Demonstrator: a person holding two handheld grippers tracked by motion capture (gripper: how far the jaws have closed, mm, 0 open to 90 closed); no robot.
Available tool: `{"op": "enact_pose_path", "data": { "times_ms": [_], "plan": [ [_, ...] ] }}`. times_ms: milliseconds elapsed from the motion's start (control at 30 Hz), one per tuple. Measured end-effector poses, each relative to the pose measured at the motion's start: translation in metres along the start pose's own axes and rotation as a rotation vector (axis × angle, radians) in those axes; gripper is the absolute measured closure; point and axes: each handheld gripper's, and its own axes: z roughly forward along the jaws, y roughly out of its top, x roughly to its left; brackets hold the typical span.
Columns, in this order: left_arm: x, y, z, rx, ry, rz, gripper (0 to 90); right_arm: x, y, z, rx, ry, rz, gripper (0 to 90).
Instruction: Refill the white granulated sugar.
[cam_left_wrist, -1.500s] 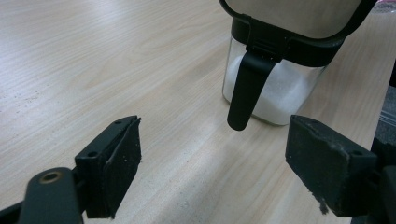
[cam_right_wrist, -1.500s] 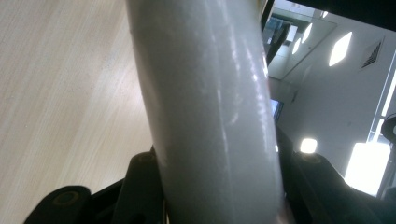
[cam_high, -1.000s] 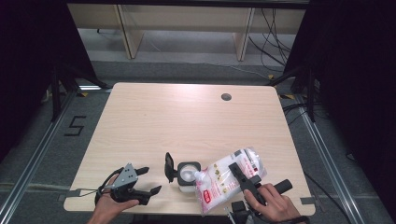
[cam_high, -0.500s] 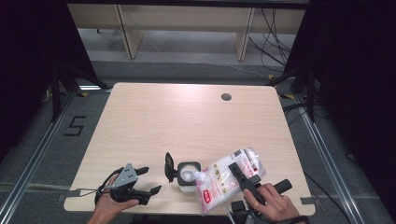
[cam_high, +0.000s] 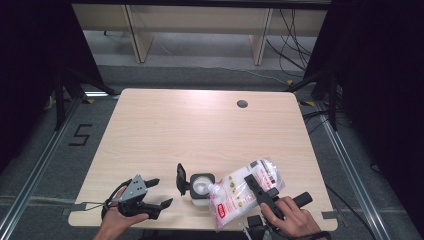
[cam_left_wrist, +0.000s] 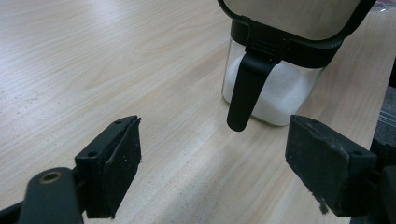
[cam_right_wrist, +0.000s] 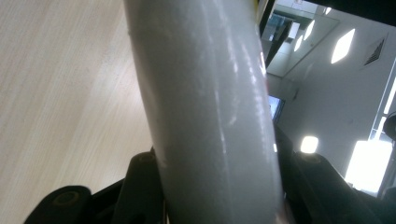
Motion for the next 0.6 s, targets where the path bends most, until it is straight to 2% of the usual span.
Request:
{"op": "enact_pose_path", "data": {
  "times_ms": [33, 67, 167, 200, 233, 267, 300, 333, 367, 400, 433, 467, 533, 600],
  "plan": [
    [0.0002, -0.0002, -0.0001, 0.002, -0.002, 0.006, 17.7, 0.0022, 0.0002, -0.0002, 0.009, 0.001, 0.019, 62.1],
    [-0.0006, -0.0003, -0.0009, 0.006, 0.002, 0.002, 17.7, 0.0021, 0.0004, -0.0001, 0.007, 0.001, 0.017, 62.1],
    [0.0003, 0.0001, 0.0000, -0.002, 0.000, -0.004, 17.7, 0.0005, 0.0010, 0.0000, -0.006, 0.001, 0.000, 62.1],
    [-0.0008, -0.0004, 0.0004, 0.000, -0.001, -0.021, 17.7, -0.0012, 0.0012, 0.0010, -0.019, -0.003, -0.018, 62.1],
    [-0.0003, -0.0004, -0.0001, 0.000, 0.001, -0.002, 17.7, -0.0002, 0.0017, 0.0005, -0.006, 0.011, 0.006, 62.1],
    [-0.0003, 0.0000, -0.0012, 0.006, 0.004, 0.007, 17.7, 0.0022, 0.0009, -0.0001, 0.003, 0.002, 0.030, 62.1],
    [-0.0003, 0.0004, -0.0014, 0.003, 0.004, 0.003, 17.8, 0.0001, -0.0004, 0.0009, -0.008, 0.004, -0.006, 62.1],
    [0.0006, 0.0007, -0.0011, 0.001, 0.002, 0.009, 17.7, 0.0006, -0.0009, 0.0007, -0.002, 0.020, 0.005, 62.1],
    [-0.0001, 0.0001, -0.0003, -0.001, 0.002, -0.006, 17.8, 0.0017, -0.0015, 0.0001, 0.003, 0.006, 0.013, 62.1],
    [0.0000, -0.0003, 0.0001, -0.001, 0.000, -0.002, 17.8, 0.0010, -0.0013, -0.0004, 0.008, 0.015, 0.005, 62.1],
    [0.0004, -0.0003, 0.0000, 0.001, -0.002, 0.008, 17.8, 0.0003, -0.0003, 0.0000, -0.007, -0.002, -0.002, 62.1],
    [0.0000, -0.0001, -0.0008, 0.006, 0.006, 0.006, 17.8, -0.0006, 0.0005, -0.0010, -0.002, 0.012, -0.005, 62.1],
    [0.0001, 0.0002, -0.0002, -0.001, 0.002, -0.004, 17.8, -0.0013, 0.0021, -0.0006, -0.020, -0.001, 0.002, 62.2],
    [0.0003, -0.0002, 0.0000, 0.000, 0.000, 0.007, 17.8, -0.0019, 0.0027, -0.0005, -0.015, 0.013, 0.000, 62.2]
  ]
}}
